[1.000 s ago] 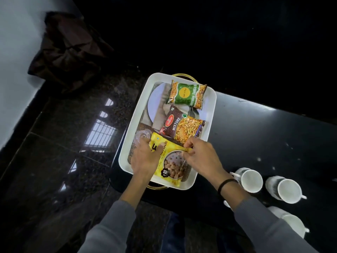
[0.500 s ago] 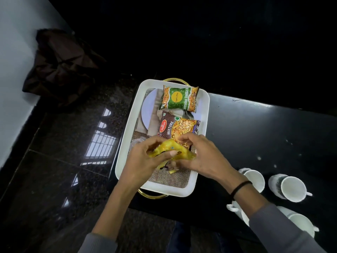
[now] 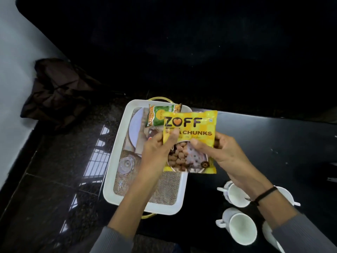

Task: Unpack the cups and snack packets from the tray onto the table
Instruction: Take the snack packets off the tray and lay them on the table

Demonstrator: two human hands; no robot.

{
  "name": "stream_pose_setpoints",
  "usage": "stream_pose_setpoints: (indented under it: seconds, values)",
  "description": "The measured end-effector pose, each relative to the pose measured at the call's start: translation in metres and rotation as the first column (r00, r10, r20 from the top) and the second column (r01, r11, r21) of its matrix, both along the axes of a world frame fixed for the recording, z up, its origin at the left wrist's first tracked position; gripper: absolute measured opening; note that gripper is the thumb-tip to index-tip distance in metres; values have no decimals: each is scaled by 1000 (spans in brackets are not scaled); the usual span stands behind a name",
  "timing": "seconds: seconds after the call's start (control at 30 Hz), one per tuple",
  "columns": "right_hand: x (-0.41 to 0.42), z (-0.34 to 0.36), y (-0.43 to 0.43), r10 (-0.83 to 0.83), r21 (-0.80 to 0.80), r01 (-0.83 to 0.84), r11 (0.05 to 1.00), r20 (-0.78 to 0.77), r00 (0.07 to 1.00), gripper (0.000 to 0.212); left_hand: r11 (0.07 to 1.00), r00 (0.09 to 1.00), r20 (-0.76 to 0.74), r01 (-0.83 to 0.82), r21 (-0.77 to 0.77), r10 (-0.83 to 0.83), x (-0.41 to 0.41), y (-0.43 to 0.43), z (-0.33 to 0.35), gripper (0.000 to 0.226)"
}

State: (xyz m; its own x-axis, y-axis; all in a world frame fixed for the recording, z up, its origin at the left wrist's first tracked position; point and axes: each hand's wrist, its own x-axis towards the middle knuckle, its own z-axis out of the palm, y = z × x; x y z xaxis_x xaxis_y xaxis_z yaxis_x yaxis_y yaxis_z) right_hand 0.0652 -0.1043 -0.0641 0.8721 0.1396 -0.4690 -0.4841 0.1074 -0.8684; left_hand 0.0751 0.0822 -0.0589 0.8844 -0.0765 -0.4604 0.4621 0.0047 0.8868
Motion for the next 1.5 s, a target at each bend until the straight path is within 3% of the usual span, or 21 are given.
stream_pose_setpoints:
  seconds: [0.13,0.27,0.4,0.53,0.6,0.7,0.77,0.9,1.0,1.13,1.2,1.33,1.4,1.5]
  values:
    - [-3,-3,-21,-125,81,132,988,-88,988,39,998,1000,-14,-25,-51,25,1,-22,-11,24]
    - [-10,-10,-42,-40,21,43,999,-103,994,38,997,991,-116,-70,-40,65,4,-42,-18,53]
    - [-7,-14,-59,-176,68,188,980,-147,973,36,997,983,-175,-61,-43,53,4,-59,-27,63]
    - [-8,-14,-72,37,-16,-40,999,-157,987,30,997,980,-197,-13,78,29,11,-80,-37,91]
    - [-5,-16,-82,35,-58,-46,997,-177,984,28,997,978,-207,5,74,11,17,-87,-45,71]
    - [-3,-23,-95,-38,-78,22,997,-208,977,25,998,982,-182,52,44,-43,34,-100,-53,17]
    - [-2,-27,-100,-73,-78,57,995,-215,974,26,998,986,-162,40,55,-31,44,-111,-54,6]
    - [-2,-33,-106,-121,-81,104,991,-240,963,27,998,989,-145,-23,50,30,53,-127,-60,23]
    - [-1,-40,-112,-160,-91,142,986,-238,958,29,998,963,-263,-41,37,50,56,-134,-64,38]
    - [4,-51,-121,-277,-94,262,961,-262,924,28,985,940,-327,139,104,-98,48,-137,-75,29]
    - [8,-59,-124,-298,-136,270,953,-285,911,27,978,954,-280,153,140,-110,40,-138,-86,29]
    - [20,-76,-126,-297,-217,246,945,-247,923,24,988,986,-164,19,154,7,41,-135,-98,24]
    - [26,-81,-127,-337,-266,275,924,-222,915,22,971,991,-131,56,233,-26,47,-134,-102,25]
    - [30,-87,-130,-299,-550,199,811,-99,949,33,854,981,-65,191,484,-183,51,-132,-103,42]
